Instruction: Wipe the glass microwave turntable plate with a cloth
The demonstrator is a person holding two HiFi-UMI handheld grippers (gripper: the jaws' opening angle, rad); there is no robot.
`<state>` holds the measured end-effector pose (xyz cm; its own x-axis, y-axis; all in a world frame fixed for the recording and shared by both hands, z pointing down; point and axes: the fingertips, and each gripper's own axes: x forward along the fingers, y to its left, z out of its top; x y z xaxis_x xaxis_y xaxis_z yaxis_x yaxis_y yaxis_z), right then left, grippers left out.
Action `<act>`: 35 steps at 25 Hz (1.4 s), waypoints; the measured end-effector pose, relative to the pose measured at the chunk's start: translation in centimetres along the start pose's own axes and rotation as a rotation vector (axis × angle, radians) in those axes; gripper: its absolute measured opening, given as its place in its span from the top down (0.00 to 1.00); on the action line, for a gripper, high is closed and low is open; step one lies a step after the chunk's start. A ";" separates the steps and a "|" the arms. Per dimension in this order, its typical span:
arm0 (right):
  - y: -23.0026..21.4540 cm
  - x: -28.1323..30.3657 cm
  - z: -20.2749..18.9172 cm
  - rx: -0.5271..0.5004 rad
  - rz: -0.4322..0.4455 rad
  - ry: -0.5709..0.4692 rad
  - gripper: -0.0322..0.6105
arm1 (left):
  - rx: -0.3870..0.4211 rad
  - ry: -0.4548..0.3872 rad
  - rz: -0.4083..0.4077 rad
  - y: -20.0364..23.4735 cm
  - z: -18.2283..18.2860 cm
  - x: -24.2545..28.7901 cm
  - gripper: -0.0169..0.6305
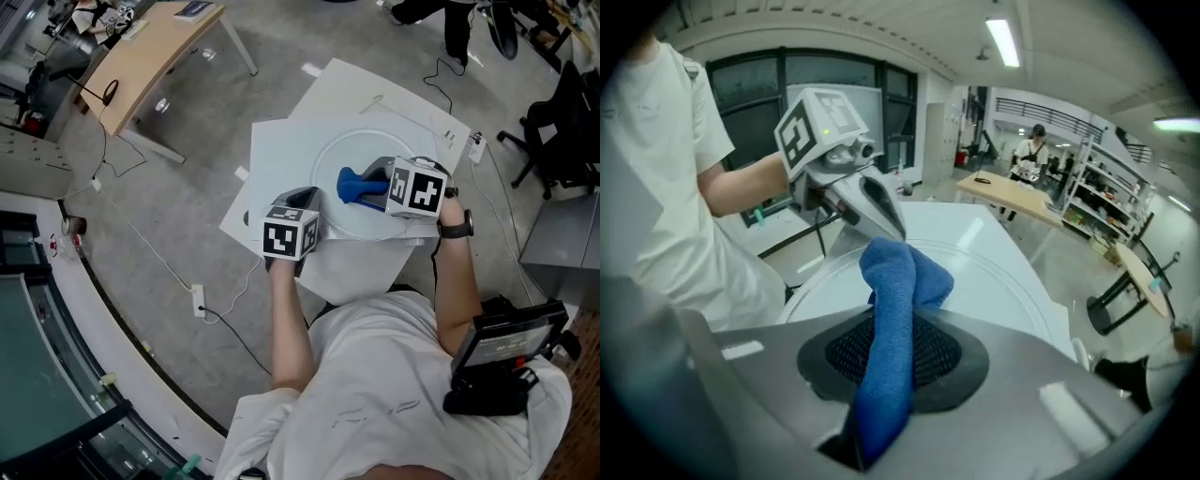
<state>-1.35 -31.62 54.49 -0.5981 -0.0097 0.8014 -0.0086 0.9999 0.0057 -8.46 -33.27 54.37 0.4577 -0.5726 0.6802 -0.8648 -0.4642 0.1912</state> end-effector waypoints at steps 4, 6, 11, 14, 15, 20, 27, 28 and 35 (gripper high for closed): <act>-3.9 -0.7 -0.8 0.147 -0.159 -0.057 0.84 | 0.002 0.000 -0.002 0.1 0.2 -0.2 0.97; -5.7 -1.1 -1.9 0.195 -0.235 -0.059 0.84 | 0.002 0.000 -0.003 0.1 0.2 -0.3 0.97; -8.7 -2.8 -3.5 0.282 -0.404 -0.079 0.84 | 0.006 0.002 -0.008 -0.2 0.2 0.1 0.97; -10.0 -3.7 -4.8 0.310 -0.490 -0.055 0.84 | 0.011 0.002 -0.006 -0.2 0.4 0.3 0.97; -10.4 -4.0 -5.3 0.315 -0.516 -0.041 0.84 | 0.013 0.002 -0.005 -0.2 0.5 0.5 0.97; -11.9 -6.2 -7.8 0.300 -0.653 0.057 0.84 | 0.019 0.004 -0.004 -0.4 0.9 1.6 0.97; -10.5 -9.4 -6.8 0.437 -0.760 -0.188 0.85 | 0.035 -0.055 -0.050 -0.8 0.8 0.8 0.97; -9.5 -10.1 -6.0 0.445 -0.779 -0.221 0.85 | 0.033 -0.072 -0.074 -1.0 0.8 -0.4 0.97; -3.3 -13.2 -1.3 0.498 -0.908 -0.428 0.85 | 0.125 -0.275 -0.157 -2.6 3.0 -5.5 0.97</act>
<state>7.64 -34.78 44.69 -0.4326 -0.8312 0.3493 -0.8442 0.5094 0.1668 -8.09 -30.92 47.99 0.6368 -0.6401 0.4299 -0.7550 -0.6307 0.1793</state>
